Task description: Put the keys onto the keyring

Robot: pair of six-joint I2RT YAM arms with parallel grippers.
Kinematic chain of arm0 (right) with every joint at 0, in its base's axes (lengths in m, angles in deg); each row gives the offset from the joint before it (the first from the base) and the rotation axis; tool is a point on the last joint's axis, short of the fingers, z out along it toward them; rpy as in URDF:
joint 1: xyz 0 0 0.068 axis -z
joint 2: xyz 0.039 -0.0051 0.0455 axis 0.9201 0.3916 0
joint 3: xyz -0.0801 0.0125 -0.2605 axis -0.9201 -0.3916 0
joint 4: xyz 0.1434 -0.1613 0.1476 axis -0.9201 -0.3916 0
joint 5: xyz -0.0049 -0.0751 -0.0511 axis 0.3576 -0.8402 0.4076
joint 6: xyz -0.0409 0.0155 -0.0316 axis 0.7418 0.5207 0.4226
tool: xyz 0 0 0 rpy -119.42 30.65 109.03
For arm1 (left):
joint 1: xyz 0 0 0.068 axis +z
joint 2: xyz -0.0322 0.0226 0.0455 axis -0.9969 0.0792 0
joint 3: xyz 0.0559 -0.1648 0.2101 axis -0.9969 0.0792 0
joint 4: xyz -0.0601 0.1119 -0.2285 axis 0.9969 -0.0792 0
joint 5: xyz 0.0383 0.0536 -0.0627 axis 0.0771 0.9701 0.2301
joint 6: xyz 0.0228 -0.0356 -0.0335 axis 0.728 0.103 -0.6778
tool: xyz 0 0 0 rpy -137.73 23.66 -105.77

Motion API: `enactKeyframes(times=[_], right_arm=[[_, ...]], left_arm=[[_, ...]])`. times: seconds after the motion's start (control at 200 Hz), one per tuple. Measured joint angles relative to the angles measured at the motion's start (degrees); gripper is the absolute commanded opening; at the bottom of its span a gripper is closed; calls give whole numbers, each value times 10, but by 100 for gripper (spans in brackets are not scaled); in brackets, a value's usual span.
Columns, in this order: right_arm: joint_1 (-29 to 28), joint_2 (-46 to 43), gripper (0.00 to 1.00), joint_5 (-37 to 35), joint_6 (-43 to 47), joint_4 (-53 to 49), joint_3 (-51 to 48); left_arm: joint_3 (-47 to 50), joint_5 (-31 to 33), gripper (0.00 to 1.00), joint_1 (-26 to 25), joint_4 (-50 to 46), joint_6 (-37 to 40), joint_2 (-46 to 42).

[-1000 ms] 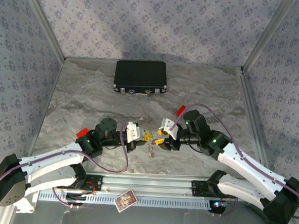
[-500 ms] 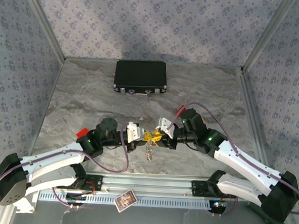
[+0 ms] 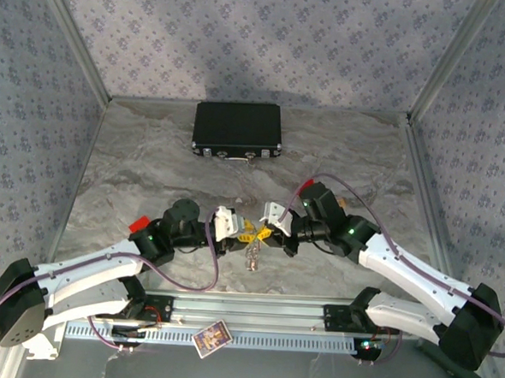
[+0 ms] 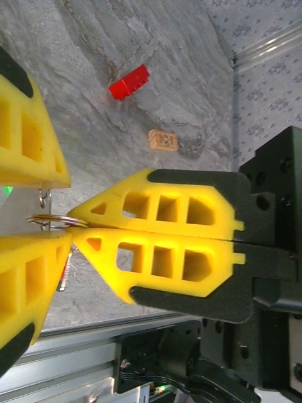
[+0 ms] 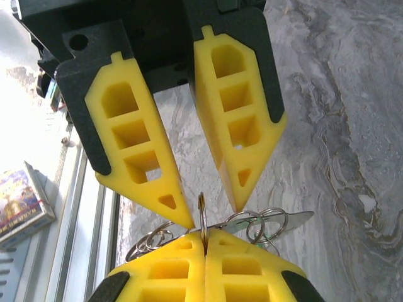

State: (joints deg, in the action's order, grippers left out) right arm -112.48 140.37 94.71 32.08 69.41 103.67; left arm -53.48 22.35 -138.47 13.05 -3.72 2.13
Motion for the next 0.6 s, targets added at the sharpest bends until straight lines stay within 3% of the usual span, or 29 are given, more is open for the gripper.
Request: enactKeyframes(times=[0.6], right_arm=[[-31, 49, 0, -56, 69, -114, 87]], left_arm=[[-17, 3, 18, -2, -42, 3, 0]])
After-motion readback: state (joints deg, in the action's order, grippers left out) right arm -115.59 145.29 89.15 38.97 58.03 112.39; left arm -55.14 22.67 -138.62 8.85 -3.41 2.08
